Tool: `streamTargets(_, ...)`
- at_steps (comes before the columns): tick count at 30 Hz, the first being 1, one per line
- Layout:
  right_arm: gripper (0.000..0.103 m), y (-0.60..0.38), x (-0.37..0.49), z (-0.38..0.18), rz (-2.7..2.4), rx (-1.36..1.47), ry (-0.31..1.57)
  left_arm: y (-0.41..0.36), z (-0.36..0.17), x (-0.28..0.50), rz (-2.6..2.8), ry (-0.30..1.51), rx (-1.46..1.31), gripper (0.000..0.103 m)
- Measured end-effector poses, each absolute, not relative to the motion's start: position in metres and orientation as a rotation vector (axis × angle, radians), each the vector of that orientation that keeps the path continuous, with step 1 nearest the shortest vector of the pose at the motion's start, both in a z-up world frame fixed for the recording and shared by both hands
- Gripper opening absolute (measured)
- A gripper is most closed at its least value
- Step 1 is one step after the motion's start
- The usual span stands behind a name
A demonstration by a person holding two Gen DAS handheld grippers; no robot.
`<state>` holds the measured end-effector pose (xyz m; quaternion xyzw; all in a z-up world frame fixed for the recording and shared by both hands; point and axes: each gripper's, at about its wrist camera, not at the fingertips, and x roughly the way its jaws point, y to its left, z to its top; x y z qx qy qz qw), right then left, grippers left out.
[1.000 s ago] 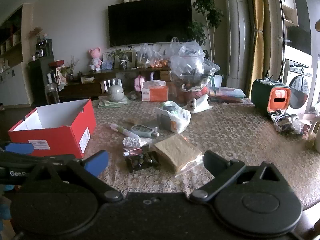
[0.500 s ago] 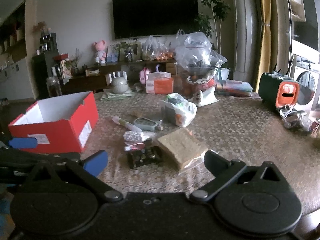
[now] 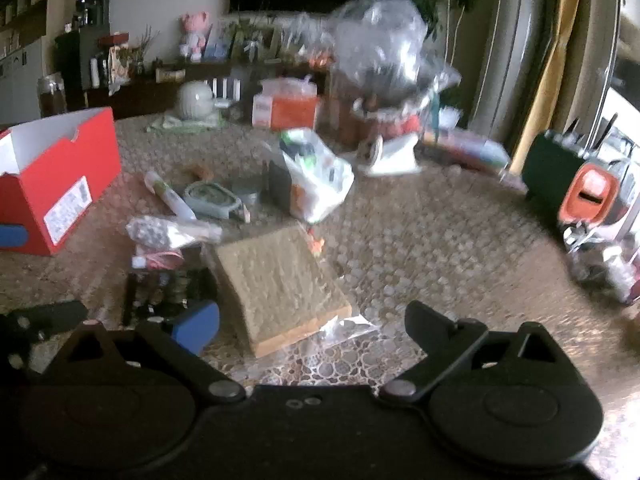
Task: Organize objects
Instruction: 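Reach the left gripper to the black snack packet while the right gripper reaches the bagged bread, then close the left gripper on the black snack packet while the right gripper grasps the bagged bread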
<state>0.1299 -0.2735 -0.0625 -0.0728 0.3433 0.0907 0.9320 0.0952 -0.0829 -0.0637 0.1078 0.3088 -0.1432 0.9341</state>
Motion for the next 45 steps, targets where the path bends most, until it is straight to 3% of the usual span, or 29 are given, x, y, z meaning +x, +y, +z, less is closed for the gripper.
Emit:
streamTargets(10,0.092,-0.265,0.170,-0.082,0.308,-0.301,0.771,-0.123,-0.101,0.132,-0.416,0.652,0.366,0.103)
streamTargets(14,0.092,-0.270,0.179,-0.086,0.352,-0.259,0.795,-0.129,-0.108,0.138,-0.435,0.681,0.380,0.086)
streamTargets(19,0.092,-0.271,0.185,-0.089,0.411,-0.216,0.817,-0.131,-0.109,0.140,-0.450,0.680,0.368,0.078)
streamTargets(23,0.090,-0.269,0.185,-0.090,0.414,-0.220,0.814,-0.129,-0.107,0.144,-0.415,0.685,0.375,0.056)
streamTargets(25,0.087,-0.273,0.186,-0.090,0.413,-0.203,0.822,-0.126,-0.106,0.144,-0.416,0.693,0.363,0.052)
streamTargets(31,0.075,-0.279,0.183,-0.084,0.391,-0.145,0.815,-0.126,-0.105,0.137,-0.392,0.683,0.390,0.039)
streamTargets(32,0.058,-0.279,0.181,-0.083,0.368,-0.152,0.801,-0.126,-0.104,0.135,-0.387,0.683,0.390,0.036)
streamTargets(33,0.051,-0.280,0.181,-0.081,0.354,-0.139,0.800,-0.125,-0.103,0.134,-0.382,0.684,0.388,0.034)
streamTargets(36,0.040,-0.289,0.181,-0.078,0.346,-0.087,0.816,-0.122,-0.100,0.130,-0.368,0.685,0.380,0.033)
streamTargets(38,0.041,-0.288,0.177,-0.076,0.353,-0.109,0.809,-0.119,-0.098,0.128,-0.364,0.686,0.374,0.033)
streamTargets(40,0.057,-0.282,0.176,-0.076,0.353,-0.130,0.823,-0.116,-0.095,0.125,-0.354,0.682,0.372,0.033)
streamTargets(41,0.083,-0.278,0.175,-0.077,0.348,-0.140,0.829,-0.114,-0.094,0.123,-0.351,0.682,0.367,0.033)
streamTargets(42,0.094,-0.275,0.174,-0.077,0.353,-0.150,0.814,-0.112,-0.093,0.122,-0.348,0.683,0.360,0.033)
streamTargets(45,0.090,-0.262,0.173,-0.082,0.367,-0.210,0.820,-0.107,-0.088,0.118,-0.332,0.689,0.342,0.033)
